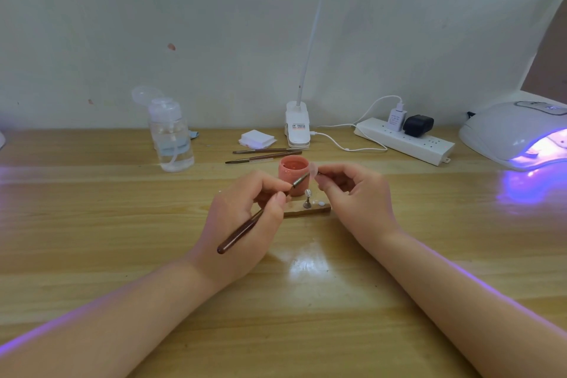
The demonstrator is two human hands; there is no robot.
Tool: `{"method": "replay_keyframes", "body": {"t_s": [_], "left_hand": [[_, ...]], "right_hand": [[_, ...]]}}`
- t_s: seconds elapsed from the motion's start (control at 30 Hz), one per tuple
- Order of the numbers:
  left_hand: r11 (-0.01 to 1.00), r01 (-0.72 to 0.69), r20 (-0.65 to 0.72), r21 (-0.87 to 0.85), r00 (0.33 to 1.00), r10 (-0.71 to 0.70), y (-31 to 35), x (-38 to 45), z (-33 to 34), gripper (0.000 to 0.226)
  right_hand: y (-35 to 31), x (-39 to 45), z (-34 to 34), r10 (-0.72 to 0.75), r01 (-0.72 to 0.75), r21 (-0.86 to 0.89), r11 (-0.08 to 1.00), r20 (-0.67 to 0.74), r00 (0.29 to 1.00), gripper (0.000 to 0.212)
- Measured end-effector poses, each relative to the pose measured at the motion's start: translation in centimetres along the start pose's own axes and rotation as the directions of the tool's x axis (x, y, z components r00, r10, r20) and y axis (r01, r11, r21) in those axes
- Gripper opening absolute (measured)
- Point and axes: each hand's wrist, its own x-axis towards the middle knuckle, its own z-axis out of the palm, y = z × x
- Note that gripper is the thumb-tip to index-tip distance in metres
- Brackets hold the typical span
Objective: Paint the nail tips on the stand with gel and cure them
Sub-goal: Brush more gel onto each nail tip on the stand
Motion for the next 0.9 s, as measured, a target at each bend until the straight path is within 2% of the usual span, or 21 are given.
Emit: {"method": "replay_keyframes", "body": {"t_s": [0.17,0.27,0.37,0.5,0.73,0.9], "left_hand": [[0.999,0.002,0.007,0.044,1.000,-0.002,0.17,0.36,0.09,0.025],[0.996,-0.017,0.012,0.088,1.000,0.016,-0.13,0.27,0.07,0.017],[0.998,-0.003,0.009,0.066,1.000,0.002,-0.12,0.06,0.06,0.022],[0.999,0.017,-0.020,0.039,1.000,-0.016,0.45,0.21,0.08,0.017],[0.997,0.075,0.047,-0.020,0.996,-0.074,0.22,0.15,-0.02,0.015],[0.998,0.068,-0.009,-0.012,0.998,-0.068,0.63,0.12,-0.22,0.019]], "right_hand": [[-0.07,-0.10,0.03,-0.042,0.042,-0.064,0.997,-0.002,0.999,0.017],[-0.06,-0.07,0.07,-0.058,0.057,-0.082,0.995,-0.013,0.998,0.019],[0.11,-0.05,0.09,-0.062,0.060,-0.079,0.995,-0.021,0.998,0.017],[0.18,-0.03,0.15,-0.057,0.056,-0.061,0.997,-0.023,0.998,0.016],[0.13,-0.13,0.18,-0.043,0.042,-0.045,0.998,-0.006,0.999,0.023],[0.08,-0.09,0.22,-0.005,0.005,-0.016,1.000,0.002,1.000,0.021]]}}
